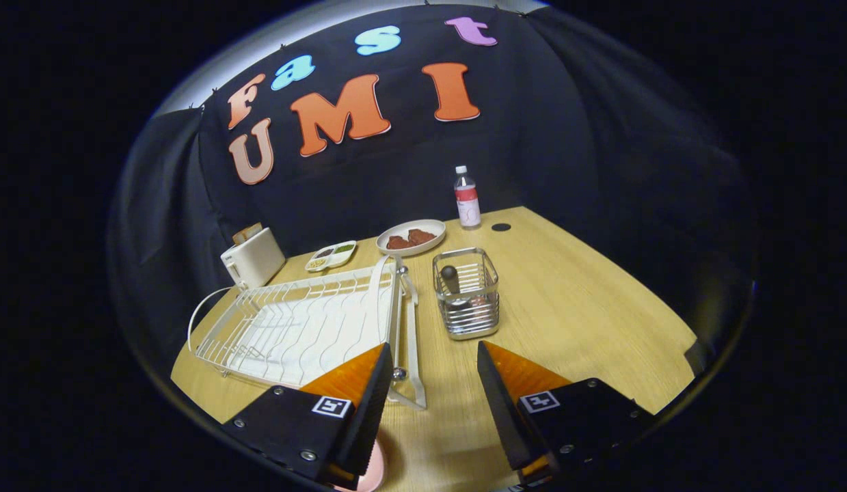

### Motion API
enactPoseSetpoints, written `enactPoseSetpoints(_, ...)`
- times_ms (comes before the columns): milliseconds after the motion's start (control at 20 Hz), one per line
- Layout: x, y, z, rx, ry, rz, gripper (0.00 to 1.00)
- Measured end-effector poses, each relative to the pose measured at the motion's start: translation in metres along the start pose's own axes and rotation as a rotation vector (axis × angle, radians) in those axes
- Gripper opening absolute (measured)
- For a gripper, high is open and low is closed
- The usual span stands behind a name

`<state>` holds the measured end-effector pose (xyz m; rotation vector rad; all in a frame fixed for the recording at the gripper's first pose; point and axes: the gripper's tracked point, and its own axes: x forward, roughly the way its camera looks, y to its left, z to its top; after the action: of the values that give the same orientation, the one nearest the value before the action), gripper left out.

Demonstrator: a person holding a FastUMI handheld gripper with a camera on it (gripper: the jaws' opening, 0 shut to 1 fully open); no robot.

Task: Take the plate from the dish rack, then take the spoon from the basket and place it into the plate.

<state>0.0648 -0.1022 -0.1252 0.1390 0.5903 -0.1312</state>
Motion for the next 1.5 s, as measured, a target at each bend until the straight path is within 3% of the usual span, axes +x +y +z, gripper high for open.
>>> enactPoseSetpoints(200, 0.018, -0.009, 0.020, -0.028, -0.114, -0.038, 0.71)
enactPoseSetpoints(500, 0.050, -0.006, 0.029, -0.116, -0.181, -0.051, 0.61)
enactPoseSetpoints(900, 0.080, -0.005, 0.044, -0.143, -0.219, -0.073, 0.39)
enactPoseSetpoints(1150, 0.085, -0.002, 0.057, -0.153, -0.253, -0.067, 0.16)
enactPoseSetpoints(1500, 0.075, 0.006, 0.093, -0.189, -0.302, -0.044, 0.15)
